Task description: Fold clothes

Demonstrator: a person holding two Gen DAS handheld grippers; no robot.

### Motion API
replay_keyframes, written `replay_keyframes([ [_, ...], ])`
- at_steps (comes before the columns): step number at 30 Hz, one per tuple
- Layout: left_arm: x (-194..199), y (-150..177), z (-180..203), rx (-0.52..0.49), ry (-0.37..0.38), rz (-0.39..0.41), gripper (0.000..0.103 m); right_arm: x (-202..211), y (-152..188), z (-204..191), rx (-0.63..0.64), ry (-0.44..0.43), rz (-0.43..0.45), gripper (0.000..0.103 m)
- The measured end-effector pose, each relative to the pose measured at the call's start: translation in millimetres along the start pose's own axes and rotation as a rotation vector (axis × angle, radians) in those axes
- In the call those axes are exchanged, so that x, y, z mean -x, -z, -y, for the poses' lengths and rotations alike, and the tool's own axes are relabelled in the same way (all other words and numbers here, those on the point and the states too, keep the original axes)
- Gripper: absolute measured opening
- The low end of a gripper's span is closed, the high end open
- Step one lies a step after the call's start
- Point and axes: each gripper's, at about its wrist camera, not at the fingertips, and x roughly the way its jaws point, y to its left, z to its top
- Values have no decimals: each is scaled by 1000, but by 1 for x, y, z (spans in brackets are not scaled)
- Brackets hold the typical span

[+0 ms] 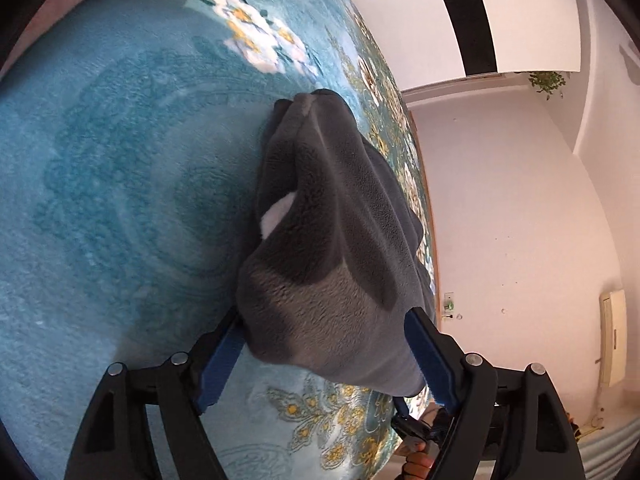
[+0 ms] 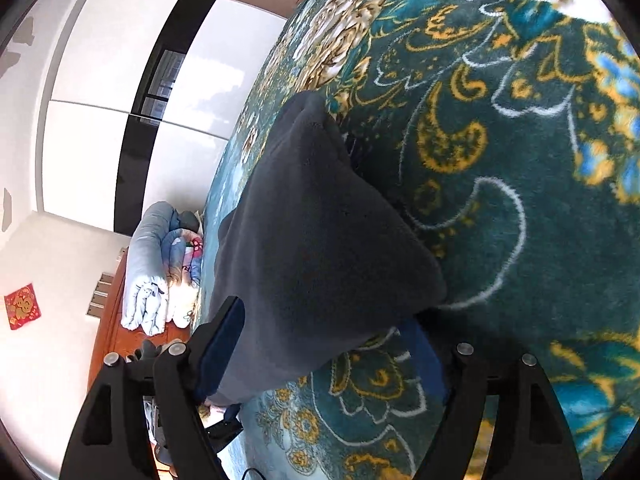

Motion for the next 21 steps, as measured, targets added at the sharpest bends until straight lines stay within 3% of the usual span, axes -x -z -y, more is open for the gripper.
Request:
replay_keyframes([
  [7, -8, -2, 22, -37, -20, 67, 86, -12, -5, -3, -45, -50, 141, 82],
  [13, -22, -4, 24, -86, -34, 71, 84, -12, 5, -11, 56, -44, 131, 79],
  [16, -24, -2, 29, -104, -44, 90, 83, -11, 2, -17, 68, -40, 133, 66],
  [18, -25, -3, 34, -101, -40, 100, 71, -12, -7, -29, 73, -38, 131, 56],
  [20, -25, -8, 44, -115, -30, 102, 49, -13, -16, -40, 77, -37, 129, 50],
  [21, -26, -12, 53, -131, -38, 98, 45, -14, -20, -46, 79, -36, 128, 46],
])
